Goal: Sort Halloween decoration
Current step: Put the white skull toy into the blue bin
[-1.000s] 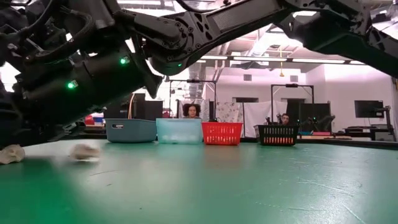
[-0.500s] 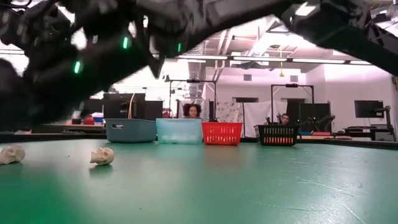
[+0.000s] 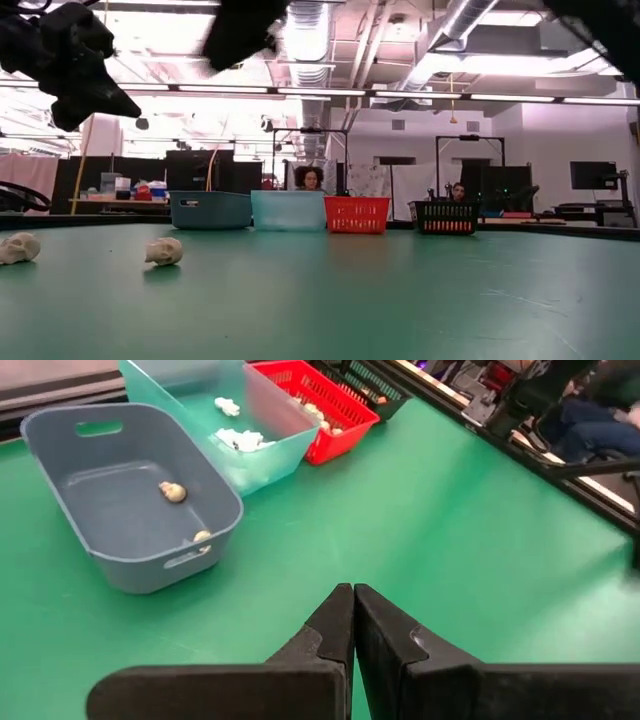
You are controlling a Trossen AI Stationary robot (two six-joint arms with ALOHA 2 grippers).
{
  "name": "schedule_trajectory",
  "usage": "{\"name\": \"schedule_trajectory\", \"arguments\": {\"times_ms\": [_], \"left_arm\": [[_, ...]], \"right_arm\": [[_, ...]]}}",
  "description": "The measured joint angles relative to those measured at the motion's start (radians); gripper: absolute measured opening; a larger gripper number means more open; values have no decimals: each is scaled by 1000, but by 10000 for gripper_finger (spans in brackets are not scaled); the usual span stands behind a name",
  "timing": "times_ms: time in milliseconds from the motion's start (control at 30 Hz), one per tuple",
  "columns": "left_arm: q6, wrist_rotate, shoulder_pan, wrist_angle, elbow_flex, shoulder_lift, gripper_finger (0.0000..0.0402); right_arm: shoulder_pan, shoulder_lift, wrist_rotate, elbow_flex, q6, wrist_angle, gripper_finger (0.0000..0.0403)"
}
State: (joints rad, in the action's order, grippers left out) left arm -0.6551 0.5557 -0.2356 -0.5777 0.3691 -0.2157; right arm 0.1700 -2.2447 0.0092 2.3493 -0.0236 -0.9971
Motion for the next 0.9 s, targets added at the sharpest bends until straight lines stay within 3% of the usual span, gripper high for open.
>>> {"name": "schedule_trajectory", "arguments": {"times_ms": [133, 267, 367, 533, 667, 733, 900], "left_arm": [[-4, 2, 0, 14, 0, 0, 0], [-5, 13, 0, 16, 0, 0, 0], [-25, 65, 0, 16, 0, 0, 0], [-65, 105, 0, 16, 0, 0, 0], [-60, 106, 0, 16, 0, 0, 0], [-60, 108, 0, 19, 0, 0, 0], [-62, 106, 0, 23, 0, 0, 0]], "right_arm": [[57, 164, 60, -70, 32, -277, 104], [143, 363, 238, -301, 176, -296, 100], [210, 533, 379, -526, 264, -71, 100], [270, 623, 410, -862, 288, 429, 100], [270, 577, 406, -1026, 288, 680, 100], [261, 540, 392, -1053, 287, 840, 100], [240, 399, 257, -1055, 219, 1012, 115]]}}
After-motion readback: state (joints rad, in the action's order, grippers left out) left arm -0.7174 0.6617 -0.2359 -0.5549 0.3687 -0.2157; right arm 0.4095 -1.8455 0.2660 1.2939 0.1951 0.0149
